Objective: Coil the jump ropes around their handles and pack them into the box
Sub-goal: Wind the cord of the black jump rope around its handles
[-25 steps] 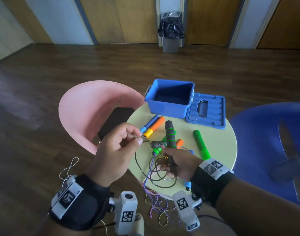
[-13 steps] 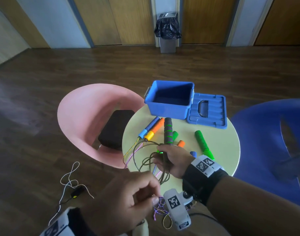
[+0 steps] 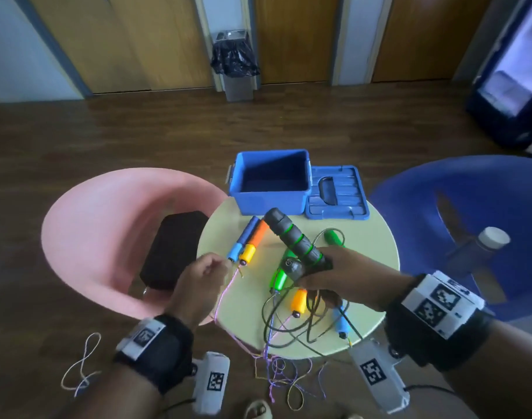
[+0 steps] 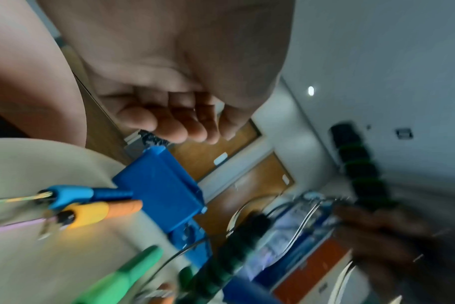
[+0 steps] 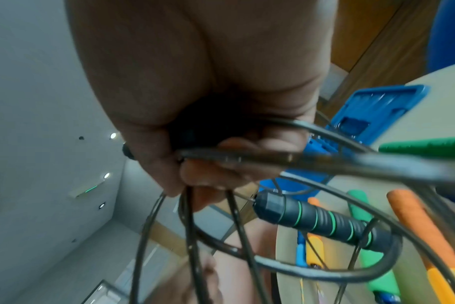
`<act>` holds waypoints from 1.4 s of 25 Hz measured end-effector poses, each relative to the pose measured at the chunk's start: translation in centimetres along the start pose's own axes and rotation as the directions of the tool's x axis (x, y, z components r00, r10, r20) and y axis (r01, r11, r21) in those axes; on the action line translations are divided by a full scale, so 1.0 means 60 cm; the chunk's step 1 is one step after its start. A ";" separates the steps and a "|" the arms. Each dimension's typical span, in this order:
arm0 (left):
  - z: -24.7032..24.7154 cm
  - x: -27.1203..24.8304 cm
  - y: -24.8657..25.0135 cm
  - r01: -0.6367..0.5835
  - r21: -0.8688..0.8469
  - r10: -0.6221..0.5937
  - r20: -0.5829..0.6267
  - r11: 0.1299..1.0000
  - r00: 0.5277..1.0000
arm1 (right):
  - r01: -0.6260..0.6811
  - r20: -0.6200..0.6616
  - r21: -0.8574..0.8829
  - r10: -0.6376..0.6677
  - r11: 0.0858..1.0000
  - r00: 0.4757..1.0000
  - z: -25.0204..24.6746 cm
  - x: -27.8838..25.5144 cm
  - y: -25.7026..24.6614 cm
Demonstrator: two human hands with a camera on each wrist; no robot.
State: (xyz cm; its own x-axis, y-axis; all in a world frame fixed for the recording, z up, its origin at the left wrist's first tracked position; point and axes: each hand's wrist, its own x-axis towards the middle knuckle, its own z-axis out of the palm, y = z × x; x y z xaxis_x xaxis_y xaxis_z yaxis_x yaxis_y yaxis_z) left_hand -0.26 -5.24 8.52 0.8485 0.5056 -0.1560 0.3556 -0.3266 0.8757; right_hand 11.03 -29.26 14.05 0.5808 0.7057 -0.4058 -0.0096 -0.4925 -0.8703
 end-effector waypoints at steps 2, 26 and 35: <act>0.021 0.036 -0.051 0.017 0.056 -0.024 0.125 0.998 0.992 | -0.003 -0.016 -0.029 0.003 1.000 1.000 0.003 -0.021 -0.011; 0.324 0.082 -0.117 -0.319 0.732 -0.099 0.465 0.603 0.880 | -0.292 0.149 -0.039 0.295 0.956 0.944 -0.065 -0.210 0.151; 0.468 -0.061 -0.096 -0.363 0.688 -0.143 0.561 0.629 0.815 | -0.282 0.187 -0.176 0.314 0.943 0.931 -0.139 -0.289 0.207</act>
State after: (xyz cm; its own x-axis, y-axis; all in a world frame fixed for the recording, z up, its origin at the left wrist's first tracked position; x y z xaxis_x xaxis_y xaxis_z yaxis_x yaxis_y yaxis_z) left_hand 5.57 -27.63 -8.75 0.8609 0.0111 -0.5087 0.1851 -0.9380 0.2929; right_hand 7.65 -51.86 12.63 0.3857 0.5977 -0.7028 -0.0296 -0.7533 -0.6570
